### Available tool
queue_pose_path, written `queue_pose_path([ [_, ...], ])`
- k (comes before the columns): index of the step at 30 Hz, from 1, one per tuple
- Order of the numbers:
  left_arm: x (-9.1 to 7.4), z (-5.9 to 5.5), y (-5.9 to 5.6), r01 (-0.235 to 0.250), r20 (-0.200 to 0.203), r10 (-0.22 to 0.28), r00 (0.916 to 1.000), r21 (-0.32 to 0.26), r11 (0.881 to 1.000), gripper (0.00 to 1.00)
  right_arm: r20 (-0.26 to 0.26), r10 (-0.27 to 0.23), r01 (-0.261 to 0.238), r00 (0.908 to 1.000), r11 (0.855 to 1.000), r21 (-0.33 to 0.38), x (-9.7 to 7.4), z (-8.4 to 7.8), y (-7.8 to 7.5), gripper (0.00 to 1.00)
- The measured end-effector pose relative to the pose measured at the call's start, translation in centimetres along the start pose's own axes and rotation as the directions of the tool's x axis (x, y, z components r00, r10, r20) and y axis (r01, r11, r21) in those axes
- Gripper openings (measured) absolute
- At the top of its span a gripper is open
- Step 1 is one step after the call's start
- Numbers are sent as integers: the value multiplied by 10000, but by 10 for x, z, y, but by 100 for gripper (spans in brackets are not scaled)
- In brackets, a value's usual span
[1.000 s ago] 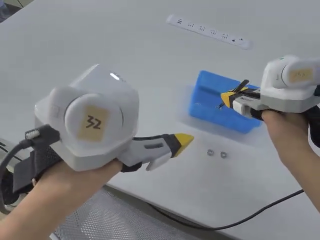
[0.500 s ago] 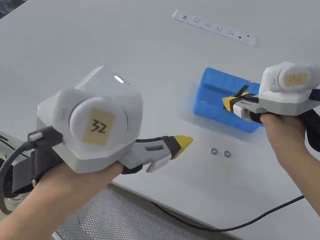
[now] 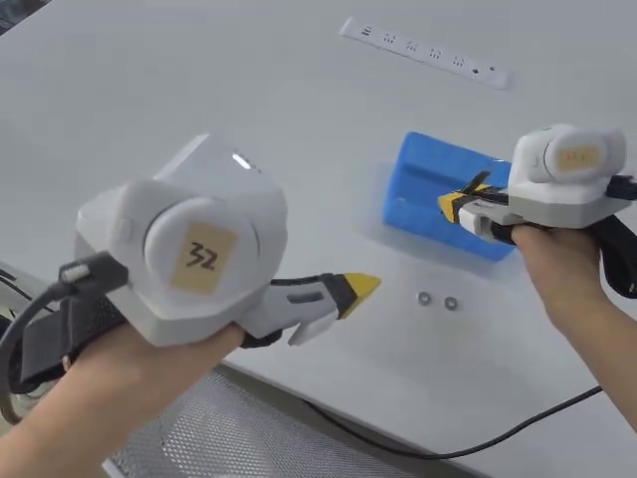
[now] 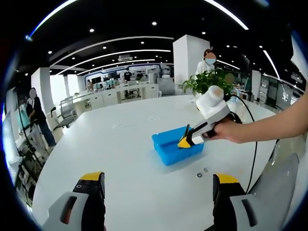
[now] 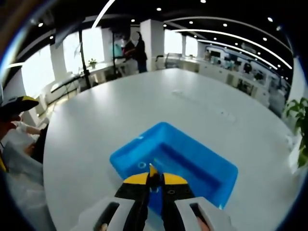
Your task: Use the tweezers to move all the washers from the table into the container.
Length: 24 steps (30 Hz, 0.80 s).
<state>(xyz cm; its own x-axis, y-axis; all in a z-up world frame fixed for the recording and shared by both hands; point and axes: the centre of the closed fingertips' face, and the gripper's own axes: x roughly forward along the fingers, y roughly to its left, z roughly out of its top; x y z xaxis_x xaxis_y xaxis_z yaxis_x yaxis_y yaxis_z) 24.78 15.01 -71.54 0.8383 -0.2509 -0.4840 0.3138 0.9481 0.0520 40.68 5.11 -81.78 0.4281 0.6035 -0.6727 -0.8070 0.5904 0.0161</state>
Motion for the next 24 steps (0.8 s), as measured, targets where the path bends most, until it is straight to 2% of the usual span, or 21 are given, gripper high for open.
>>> queue_pose_path([
  [6, 0, 2, -1, -6, -3, 6, 10000, 126, 9999, 96, 105, -31, 30, 9999, 9999, 96, -6, 4, -1, 5],
  [14, -4, 2, 1, -67, -4, 67, 10000, 182, 9998, 96, 623, -105, 116, 9980, 9998, -170, -28, 26, 2, 5],
  [19, -5, 3, 0, -83, 49, 82, 10000, 227, 9997, 97, 1079, -41, 66, 9942, 9997, -228, -48, 40, 11, 5],
  [24, -7, 3, -1, -73, 89, 71, 9999, 197, 9998, 99, 1286, 40, 10, 9917, 9992, -388, -62, 41, 25, 5],
])
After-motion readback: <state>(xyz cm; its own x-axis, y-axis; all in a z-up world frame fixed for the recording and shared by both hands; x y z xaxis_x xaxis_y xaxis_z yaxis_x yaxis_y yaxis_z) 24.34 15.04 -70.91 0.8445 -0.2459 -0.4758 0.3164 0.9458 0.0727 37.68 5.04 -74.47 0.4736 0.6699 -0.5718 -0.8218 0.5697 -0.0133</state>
